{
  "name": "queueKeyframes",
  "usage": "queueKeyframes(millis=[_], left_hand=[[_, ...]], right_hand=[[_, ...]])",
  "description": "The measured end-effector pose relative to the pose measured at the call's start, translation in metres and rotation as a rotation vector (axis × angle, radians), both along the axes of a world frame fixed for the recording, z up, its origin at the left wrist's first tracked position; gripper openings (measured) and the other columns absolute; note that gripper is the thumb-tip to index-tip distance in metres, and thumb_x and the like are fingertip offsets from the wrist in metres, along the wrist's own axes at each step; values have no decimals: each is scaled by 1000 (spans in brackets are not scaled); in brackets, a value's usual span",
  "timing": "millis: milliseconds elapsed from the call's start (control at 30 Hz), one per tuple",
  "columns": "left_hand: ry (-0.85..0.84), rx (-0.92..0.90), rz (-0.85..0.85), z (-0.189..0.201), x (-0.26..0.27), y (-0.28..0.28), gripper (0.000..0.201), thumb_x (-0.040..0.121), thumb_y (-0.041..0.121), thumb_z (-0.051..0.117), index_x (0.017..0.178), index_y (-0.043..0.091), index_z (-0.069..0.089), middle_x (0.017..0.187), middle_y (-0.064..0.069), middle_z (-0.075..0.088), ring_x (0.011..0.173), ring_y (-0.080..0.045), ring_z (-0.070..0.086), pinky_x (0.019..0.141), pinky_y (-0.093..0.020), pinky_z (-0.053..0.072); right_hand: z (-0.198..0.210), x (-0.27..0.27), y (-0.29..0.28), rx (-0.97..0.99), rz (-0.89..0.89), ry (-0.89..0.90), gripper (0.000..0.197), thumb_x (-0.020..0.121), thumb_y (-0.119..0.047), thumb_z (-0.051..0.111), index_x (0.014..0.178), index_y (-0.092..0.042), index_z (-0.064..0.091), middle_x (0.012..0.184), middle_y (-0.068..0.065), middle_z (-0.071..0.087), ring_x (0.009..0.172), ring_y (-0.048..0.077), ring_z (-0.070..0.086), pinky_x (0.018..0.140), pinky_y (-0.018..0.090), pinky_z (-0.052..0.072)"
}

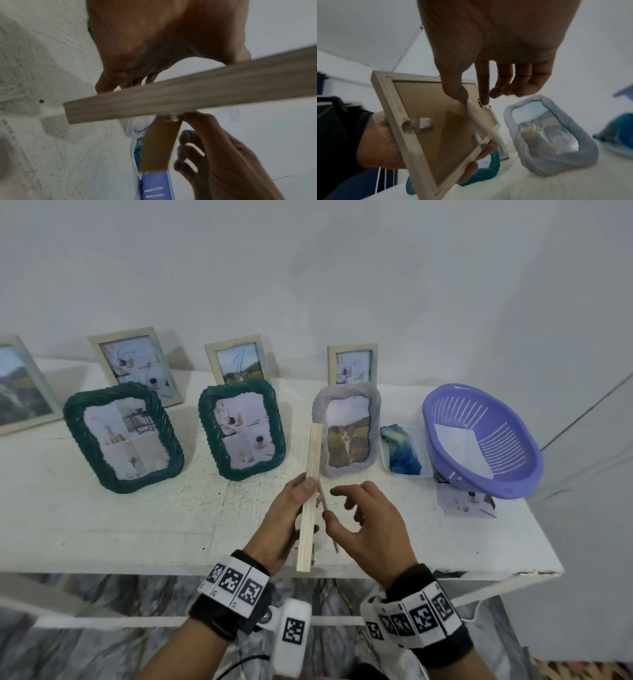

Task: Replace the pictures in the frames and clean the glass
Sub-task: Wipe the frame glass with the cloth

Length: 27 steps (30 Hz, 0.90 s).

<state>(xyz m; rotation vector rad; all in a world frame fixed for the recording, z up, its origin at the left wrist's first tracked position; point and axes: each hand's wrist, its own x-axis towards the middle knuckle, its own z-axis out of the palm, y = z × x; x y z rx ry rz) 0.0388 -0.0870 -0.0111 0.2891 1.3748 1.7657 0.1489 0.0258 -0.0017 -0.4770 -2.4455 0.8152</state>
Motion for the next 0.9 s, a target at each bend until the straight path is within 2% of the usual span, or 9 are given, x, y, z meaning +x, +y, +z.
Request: queueKeyframes(millis=[133,200,267,367,433,533,667,800,900], left_hand=[[94,-93,21,1,4,-1,92,56,74,67,128,19,54,99,8,66,85,-4,66,75,-31,50],[119,-122,28,0,7,1,92,61,70,65,138,23,46,110,10,64,89,2,66,76,-29,50],[171,-164,34,3,13,3,98,62,68,67,146,28,36,127,8,59,102,0,63,84,-32,50],[238,-169,99,2,17,-4,102,62,80,67,147,38,31,134,10,55,109,-4,62,89,-35,51],[212,-158,178,3,13,-11,86,69,87,53,140,42,40,133,9,58,115,-11,61,95,-43,50],[70,-134,174,14,10,-18,75,76,84,31,127,36,58,119,2,71,110,-15,67,93,-42,50],[-18,-126,62,20,10,-28,83,85,81,16,133,30,59,124,-4,69,119,-22,63,108,-49,41],[-48,-163,132,21,7,-50,85,85,81,17,128,24,63,121,-8,70,116,-25,64,108,-51,41],[-61,-212,179,20,-3,-74,86,86,79,18,127,19,64,118,-10,71,114,-27,65,108,-49,42]], right_hand=[[5,5,4,328,-166,-53,13,79,-36,67,88,-26,70,54,-7,54,48,15,52,41,26,40],[8,8,0,279,-170,-107,11,85,-33,64,93,-28,69,49,-3,58,43,20,54,41,30,44],[14,9,-3,-168,-76,-133,18,94,-29,57,105,-24,69,56,0,66,46,21,60,48,32,50],[27,11,-1,-1012,-58,-102,37,99,-39,46,104,-12,71,72,10,73,59,24,68,53,31,50],[27,12,7,-1224,-80,-125,51,97,-54,38,101,-16,73,87,8,75,77,23,71,64,35,54],[21,11,19,-1295,-84,-149,59,93,-63,36,102,-18,75,100,7,74,95,24,70,88,43,55],[12,4,15,-1319,20,-135,58,95,-60,36,117,-17,69,112,9,71,106,26,67,98,48,49],[5,-2,2,-1321,137,-163,55,97,-58,34,120,-20,67,117,8,69,110,26,64,101,50,46],[5,-15,-15,-1206,212,-221,52,98,-57,29,109,-30,73,111,1,72,106,19,67,94,45,51]])
